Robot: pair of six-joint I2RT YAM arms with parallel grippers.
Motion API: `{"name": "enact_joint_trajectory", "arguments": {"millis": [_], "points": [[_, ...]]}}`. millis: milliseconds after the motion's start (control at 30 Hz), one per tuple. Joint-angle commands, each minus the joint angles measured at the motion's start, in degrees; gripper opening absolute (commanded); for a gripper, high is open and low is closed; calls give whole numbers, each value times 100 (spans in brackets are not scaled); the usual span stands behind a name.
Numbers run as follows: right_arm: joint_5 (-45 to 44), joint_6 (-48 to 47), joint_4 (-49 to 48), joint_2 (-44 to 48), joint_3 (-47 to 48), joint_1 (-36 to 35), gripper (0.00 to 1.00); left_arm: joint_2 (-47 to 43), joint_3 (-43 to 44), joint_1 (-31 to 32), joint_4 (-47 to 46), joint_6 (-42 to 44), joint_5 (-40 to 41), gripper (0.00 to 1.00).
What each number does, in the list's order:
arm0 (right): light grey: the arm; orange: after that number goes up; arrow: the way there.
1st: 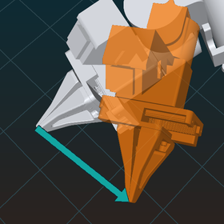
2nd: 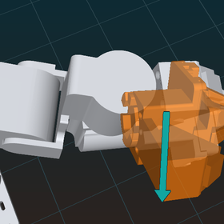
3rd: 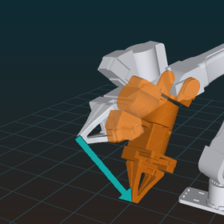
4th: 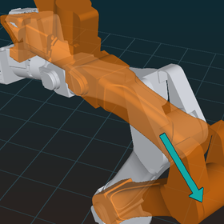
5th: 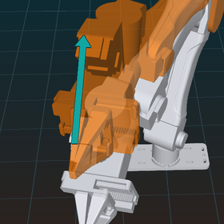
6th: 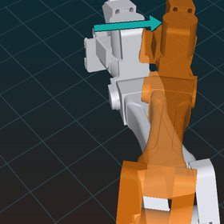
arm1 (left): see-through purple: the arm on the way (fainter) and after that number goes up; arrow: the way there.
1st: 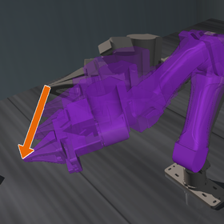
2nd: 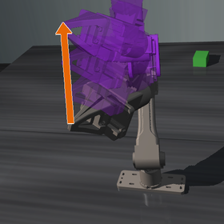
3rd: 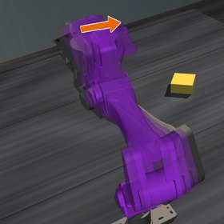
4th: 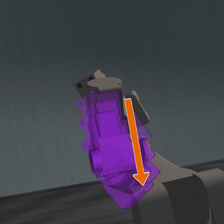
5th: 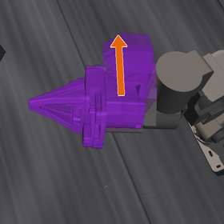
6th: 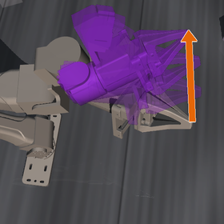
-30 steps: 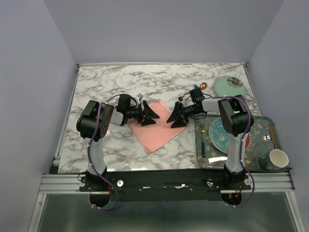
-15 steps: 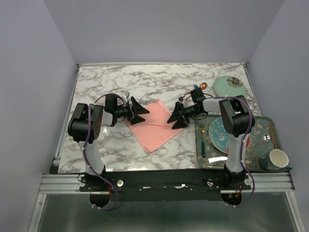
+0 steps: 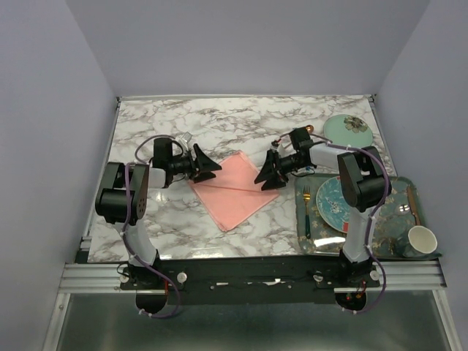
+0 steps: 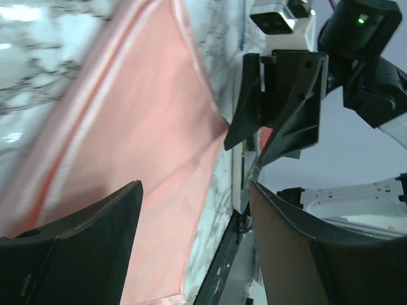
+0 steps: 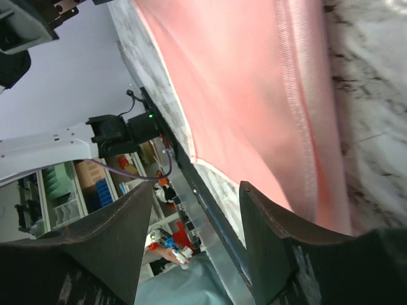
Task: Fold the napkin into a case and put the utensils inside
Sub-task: Smooth out the upper triangle-folded napkin at the center of the board.
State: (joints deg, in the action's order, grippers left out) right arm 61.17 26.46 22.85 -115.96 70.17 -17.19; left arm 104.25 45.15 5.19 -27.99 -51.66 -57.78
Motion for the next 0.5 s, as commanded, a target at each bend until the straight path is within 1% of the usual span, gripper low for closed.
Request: {"name": "enact_joint_trajectory", "arguments": {"millis": [0, 33, 100, 133, 200, 300, 333, 367, 400, 433, 467], "points": [[-657, -176, 237, -400, 23, -21, 64, 447, -15, -325, 522, 332, 503, 76], [-754, -193, 290, -453, 32, -21, 62, 465, -32, -395, 627, 384, 574, 75], [-851, -237, 404, -620, 40, 31, 61, 491, -67, -475, 847, 428, 619, 75], [-887, -246, 439, -647, 49, 40, 59, 491, -119, -623, 909, 472, 627, 75], [-922, -325, 509, -673, 58, 40, 59, 439, -155, -660, 1268, 744, 662, 75], [-616, -553, 615, -595, 267, 23, 58, 237, -339, -634, 1322, 850, 487, 75], [-563, -650, 659, -455, 365, 14, 58, 141, -375, -616, 1314, 885, 313, 76], [-501, -807, 711, -393, 461, 5, 57, -113, -366, -555, 1357, 938, 241, 76], [-335, -878, 842, -314, 593, 14, 57, -246, -314, -537, 1479, 1173, 171, 76], [-238, -957, 957, -217, 838, 5, 57, -360, -78, -537, 1681, 1341, 92, 72], [-176, -1080, 1141, -182, 1006, 14, 58, -500, 141, -545, 2335, 1638, 39, 70]]}}
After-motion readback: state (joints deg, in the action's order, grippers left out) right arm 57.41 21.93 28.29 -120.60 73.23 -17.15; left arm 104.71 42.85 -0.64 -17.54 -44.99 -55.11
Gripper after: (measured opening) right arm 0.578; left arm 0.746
